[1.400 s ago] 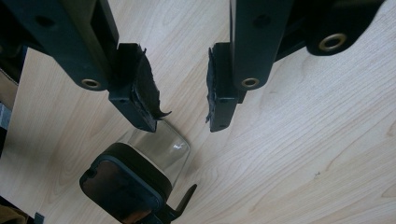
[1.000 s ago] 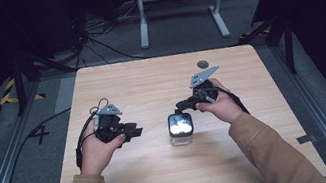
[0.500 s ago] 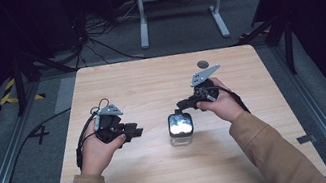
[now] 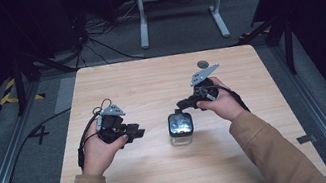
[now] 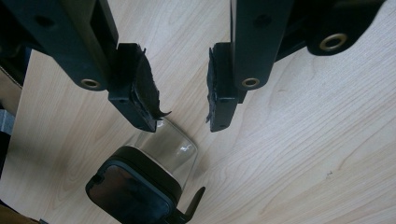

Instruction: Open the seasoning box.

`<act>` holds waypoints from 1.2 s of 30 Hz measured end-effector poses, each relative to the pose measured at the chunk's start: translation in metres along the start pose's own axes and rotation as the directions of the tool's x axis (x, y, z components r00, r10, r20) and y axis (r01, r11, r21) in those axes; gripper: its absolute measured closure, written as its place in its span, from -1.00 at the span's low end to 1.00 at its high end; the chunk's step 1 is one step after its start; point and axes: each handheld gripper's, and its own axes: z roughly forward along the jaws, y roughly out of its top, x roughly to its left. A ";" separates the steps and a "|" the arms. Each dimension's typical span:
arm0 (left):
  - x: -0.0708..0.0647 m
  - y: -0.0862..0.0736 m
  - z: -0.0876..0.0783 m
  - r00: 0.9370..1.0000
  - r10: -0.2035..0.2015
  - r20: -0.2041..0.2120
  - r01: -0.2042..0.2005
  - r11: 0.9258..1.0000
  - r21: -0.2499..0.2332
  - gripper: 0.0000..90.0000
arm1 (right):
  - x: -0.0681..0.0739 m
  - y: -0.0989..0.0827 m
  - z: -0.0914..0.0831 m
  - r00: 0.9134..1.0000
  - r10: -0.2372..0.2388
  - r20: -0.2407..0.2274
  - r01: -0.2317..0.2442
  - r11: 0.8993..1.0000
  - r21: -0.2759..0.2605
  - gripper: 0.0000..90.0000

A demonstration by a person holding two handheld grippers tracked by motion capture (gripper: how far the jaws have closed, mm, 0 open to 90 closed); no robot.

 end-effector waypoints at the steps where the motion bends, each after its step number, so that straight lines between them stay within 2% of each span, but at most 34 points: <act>1: -0.001 0.000 0.001 1.000 -0.009 0.000 0.009 1.000 -0.002 0.41 | 0.000 0.000 0.000 1.000 0.000 -0.001 0.000 1.000 0.000 1.00; 28: -0.006 0.002 0.010 1.000 -0.001 0.014 0.000 1.000 0.017 0.42 | -0.003 0.000 0.001 1.000 -0.006 0.000 0.006 1.000 -0.001 1.00; 36: -0.011 0.004 0.017 0.999 0.021 0.038 -0.022 0.999 0.028 0.49 | -0.002 0.000 0.001 1.000 -0.011 0.003 0.011 1.000 0.006 1.00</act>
